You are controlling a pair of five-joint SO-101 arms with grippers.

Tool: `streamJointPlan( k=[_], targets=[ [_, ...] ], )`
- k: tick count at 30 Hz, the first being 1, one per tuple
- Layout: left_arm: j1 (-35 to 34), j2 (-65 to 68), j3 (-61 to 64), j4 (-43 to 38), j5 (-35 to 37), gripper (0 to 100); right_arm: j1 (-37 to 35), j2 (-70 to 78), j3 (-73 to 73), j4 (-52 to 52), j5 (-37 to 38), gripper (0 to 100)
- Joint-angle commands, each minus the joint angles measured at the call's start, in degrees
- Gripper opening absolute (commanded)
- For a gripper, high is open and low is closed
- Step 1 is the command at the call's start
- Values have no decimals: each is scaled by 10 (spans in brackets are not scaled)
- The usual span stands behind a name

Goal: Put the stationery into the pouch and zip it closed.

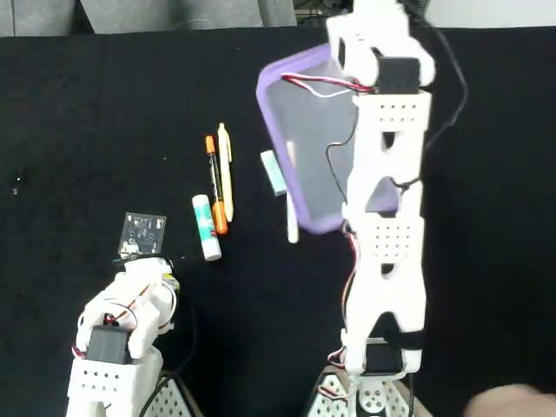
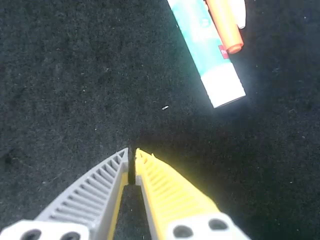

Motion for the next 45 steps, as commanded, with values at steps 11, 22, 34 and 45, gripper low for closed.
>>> streamJointPlan(
  k=[11, 22, 34, 45],
  targets=[
    [-3, -4, 13, 3, -2, 30, 84, -103, -28, -207, 4, 11],
    [-3, -4, 13, 3, -2, 30, 114, -45, -29, 33, 6, 11],
    [-3, -4, 13, 3, -2, 30, 125, -36, -13, 275, 208, 11],
    [-3, -4, 13, 3, -2, 30, 90, -5, 247, 275, 143, 214]
  ],
)
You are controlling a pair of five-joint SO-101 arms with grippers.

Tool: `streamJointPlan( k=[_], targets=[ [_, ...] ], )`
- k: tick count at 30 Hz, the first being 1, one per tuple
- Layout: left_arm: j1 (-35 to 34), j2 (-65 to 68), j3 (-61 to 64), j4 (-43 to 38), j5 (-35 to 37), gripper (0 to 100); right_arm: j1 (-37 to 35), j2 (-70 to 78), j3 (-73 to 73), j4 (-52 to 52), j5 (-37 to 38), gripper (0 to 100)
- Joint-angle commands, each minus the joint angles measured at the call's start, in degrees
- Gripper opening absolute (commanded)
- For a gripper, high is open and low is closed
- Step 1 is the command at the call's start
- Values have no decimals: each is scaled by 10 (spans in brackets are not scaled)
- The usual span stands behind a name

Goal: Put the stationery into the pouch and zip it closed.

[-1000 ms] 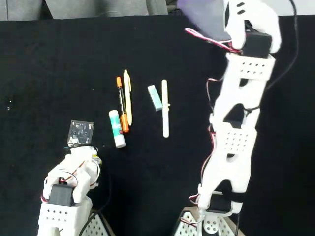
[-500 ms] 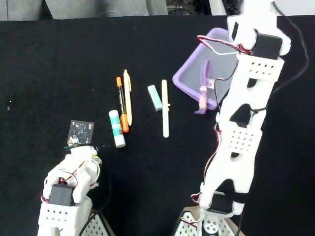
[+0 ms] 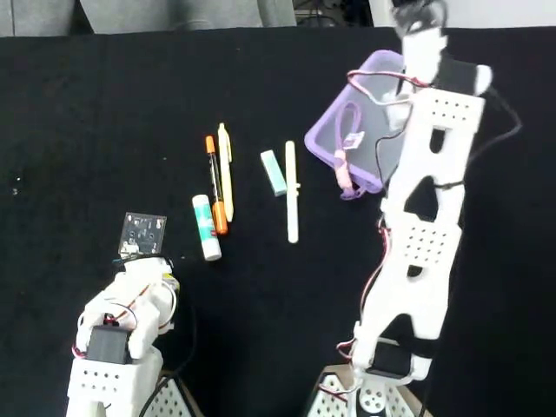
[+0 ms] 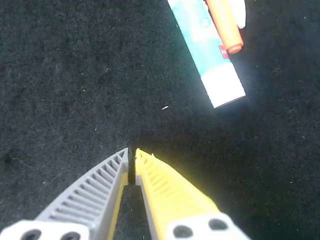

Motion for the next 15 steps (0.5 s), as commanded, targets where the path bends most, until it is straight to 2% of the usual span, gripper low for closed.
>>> streamJointPlan(
  k=[1, 9, 15],
  targets=[
    [-3, -4, 13, 3, -2, 30, -42, -11, 67, 19, -5, 224],
    [-3, -4, 13, 3, -2, 30, -97, -18, 163, 19, -16, 225],
    [-3, -4, 13, 3, -2, 30, -121, -108, 244, 19, -52, 225]
  ],
)
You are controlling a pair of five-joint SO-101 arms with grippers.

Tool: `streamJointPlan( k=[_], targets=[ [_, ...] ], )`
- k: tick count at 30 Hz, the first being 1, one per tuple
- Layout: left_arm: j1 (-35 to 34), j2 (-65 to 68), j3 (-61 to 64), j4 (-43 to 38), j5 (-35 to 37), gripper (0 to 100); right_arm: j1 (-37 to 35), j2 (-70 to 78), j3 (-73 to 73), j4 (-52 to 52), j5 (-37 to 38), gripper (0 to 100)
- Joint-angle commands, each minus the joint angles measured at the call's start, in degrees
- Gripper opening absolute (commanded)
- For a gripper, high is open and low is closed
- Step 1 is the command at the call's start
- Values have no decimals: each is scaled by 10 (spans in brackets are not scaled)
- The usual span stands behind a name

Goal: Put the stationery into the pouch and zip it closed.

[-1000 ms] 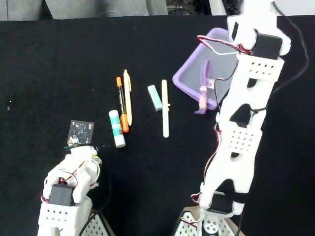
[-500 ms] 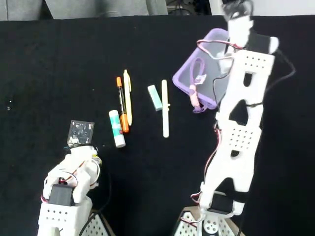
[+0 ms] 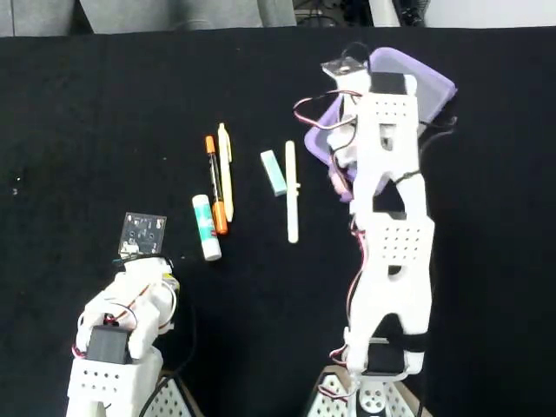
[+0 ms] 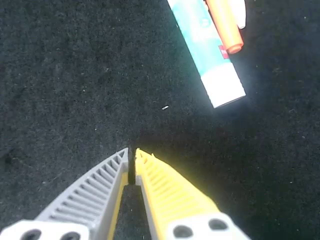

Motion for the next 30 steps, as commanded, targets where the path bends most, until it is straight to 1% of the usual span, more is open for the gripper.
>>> streamJointPlan(
  k=[1, 4, 8, 13, 16, 22, 24, 26, 30],
  targets=[
    [-3, -4, 13, 3, -2, 30, -28, -98, 49, 18, -17, 225],
    [-3, -4, 13, 3, -2, 30, -52, -146, 116, 3, -30, 225],
    [-3, -4, 13, 3, -2, 30, -57, -175, 211, -84, -55, 225],
    [-3, -4, 13, 3, -2, 30, -55, -175, 299, -171, -57, 225],
    [-3, -4, 13, 3, -2, 30, -48, -175, 309, -209, -57, 196],
    [-3, -4, 13, 3, -2, 30, -27, -178, 308, -246, -55, 6],
    [-3, -4, 13, 3, -2, 30, -27, -178, 307, -248, -54, 19],
    [-3, -4, 13, 3, -2, 30, -27, -178, 307, -250, -54, 10],
    [-3, -4, 13, 3, -2, 30, -28, -180, 262, -244, -54, 11]
  ],
)
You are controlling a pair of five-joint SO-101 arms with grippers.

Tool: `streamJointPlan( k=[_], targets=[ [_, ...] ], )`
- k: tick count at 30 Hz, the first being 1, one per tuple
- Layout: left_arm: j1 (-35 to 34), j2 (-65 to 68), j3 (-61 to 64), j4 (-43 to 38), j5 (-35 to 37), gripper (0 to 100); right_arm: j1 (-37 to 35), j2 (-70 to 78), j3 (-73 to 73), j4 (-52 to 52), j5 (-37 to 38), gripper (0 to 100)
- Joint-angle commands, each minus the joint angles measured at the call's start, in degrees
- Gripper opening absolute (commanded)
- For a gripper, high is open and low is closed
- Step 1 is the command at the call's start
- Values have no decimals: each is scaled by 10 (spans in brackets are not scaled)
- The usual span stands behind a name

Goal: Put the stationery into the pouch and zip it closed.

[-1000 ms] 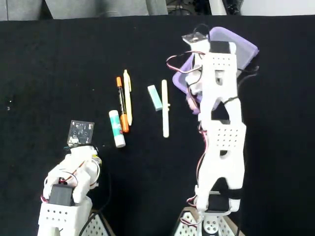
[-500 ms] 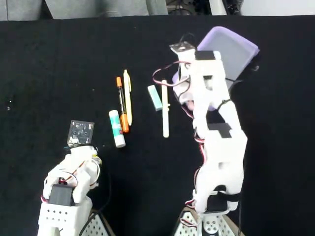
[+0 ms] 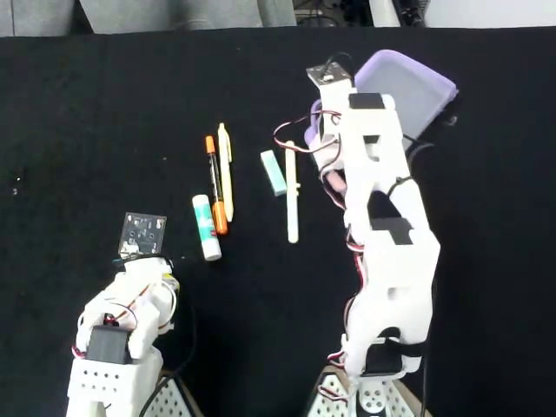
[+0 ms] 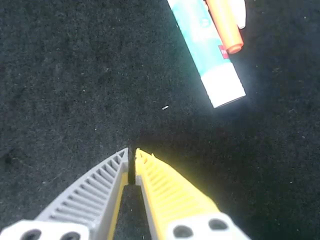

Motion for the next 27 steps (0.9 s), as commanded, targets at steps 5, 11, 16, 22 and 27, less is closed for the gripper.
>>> streamJointPlan(
  k=[5, 11, 16, 22, 27],
  targets=[
    [-3, -4, 13, 3, -2, 30, 0, -34, -201, 32, -4, 11],
    [-3, -4, 13, 3, -2, 30, -51, -33, -368, 56, -4, 11],
    [-4, -4, 13, 3, -2, 30, -97, -33, -424, 31, -5, 11],
    [-3, -4, 13, 3, -2, 30, -55, -33, -431, -40, -48, 11],
    [-3, -4, 13, 3, -2, 30, 16, -34, -431, -89, -68, 11]
  ],
)
